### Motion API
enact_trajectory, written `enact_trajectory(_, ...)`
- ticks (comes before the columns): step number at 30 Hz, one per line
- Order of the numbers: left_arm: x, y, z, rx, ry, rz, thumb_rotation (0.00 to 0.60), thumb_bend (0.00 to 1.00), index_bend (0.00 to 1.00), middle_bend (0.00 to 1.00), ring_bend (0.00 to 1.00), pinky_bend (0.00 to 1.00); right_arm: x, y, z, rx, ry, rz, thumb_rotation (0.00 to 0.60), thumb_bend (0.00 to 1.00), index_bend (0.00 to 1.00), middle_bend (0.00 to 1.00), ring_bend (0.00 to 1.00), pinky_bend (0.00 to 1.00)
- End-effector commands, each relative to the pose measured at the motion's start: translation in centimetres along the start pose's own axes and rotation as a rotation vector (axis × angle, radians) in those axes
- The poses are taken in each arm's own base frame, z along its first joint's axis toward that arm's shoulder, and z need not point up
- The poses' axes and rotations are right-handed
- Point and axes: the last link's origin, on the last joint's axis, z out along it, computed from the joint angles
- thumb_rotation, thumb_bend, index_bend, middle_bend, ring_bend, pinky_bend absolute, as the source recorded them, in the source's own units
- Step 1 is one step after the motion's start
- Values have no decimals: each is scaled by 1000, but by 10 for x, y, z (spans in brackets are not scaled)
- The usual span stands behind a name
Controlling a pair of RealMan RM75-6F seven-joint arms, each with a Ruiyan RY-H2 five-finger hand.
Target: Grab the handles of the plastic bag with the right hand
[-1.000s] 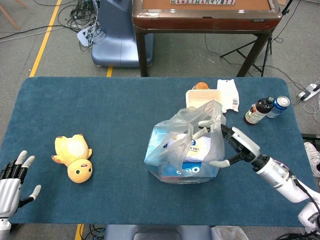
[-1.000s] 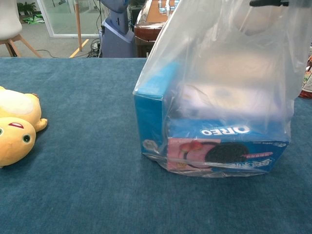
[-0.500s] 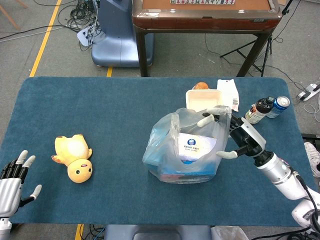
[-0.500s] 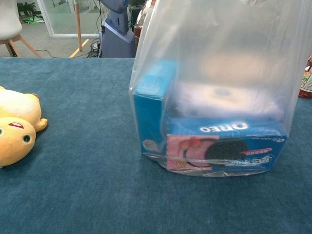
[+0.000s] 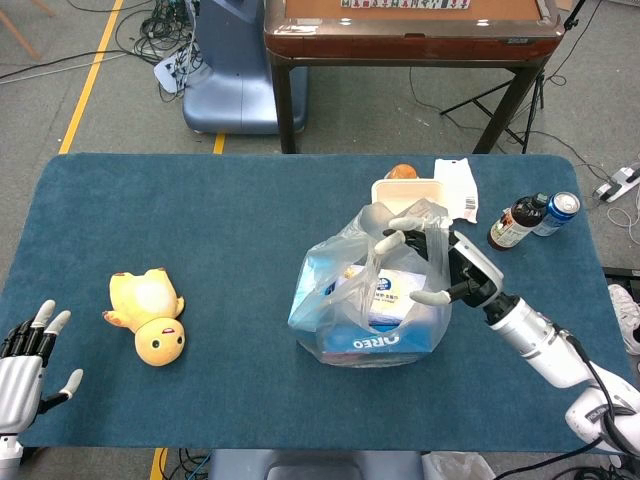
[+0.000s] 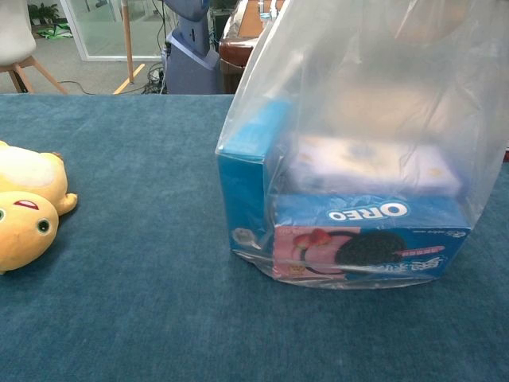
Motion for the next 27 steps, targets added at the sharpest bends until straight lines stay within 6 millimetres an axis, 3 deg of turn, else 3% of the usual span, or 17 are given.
enact_trajectory(1,0,0,0,0,3,-1,600,266,114,0,69,92,-8,-2,12,6,-20,-1,600,0,258,334,141,89)
enact_trajectory(6,1,-1,-2,6,3,-1,600,266,114,0,69,92,-16,-5,15,31,-49,41,600,0,261,340,155,90)
enact_trajectory(11,2,-4,-5,19,4,-1,600,266,116,0,69,92,-13,-7,4,74,-34,97,600,0,304,363,189,134)
enact_trajectory(20,2,-5,-5,20,2,1,600,266,118,0,69,92,4,-11,-36,75,-50,79,600,0,321,372,222,134)
enact_trajectory(27,2,-1,-4,5,0,1,600,266,119,0,69,92,10,-8,-63,-45,-144,-54,600,0,321,385,222,134)
